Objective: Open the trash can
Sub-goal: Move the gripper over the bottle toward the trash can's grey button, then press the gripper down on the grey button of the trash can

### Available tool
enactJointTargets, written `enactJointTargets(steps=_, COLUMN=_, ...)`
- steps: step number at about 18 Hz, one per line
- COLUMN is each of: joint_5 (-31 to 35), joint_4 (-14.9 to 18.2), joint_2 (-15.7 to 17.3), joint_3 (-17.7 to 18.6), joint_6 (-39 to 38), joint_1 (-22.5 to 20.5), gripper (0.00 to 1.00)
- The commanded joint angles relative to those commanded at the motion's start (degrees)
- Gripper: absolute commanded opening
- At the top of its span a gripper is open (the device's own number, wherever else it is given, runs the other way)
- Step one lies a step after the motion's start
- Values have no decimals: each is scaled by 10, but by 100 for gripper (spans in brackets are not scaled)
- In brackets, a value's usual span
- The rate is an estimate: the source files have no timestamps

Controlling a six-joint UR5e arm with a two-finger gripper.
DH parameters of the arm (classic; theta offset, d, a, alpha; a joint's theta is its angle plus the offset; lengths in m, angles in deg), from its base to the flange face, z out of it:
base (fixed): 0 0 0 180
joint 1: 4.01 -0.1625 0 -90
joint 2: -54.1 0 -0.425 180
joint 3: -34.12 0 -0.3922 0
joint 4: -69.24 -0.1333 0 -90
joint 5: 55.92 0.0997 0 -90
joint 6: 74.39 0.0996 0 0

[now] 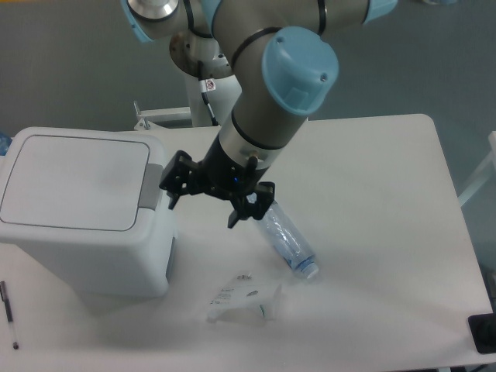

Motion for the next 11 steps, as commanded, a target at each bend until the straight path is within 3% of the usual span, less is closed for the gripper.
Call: enactJointTargets(steps=11, joint_5=-3, joint_4=4, joint_2=6, joint_3=18, joint_6=-5, joint_1=2, gripper=100)
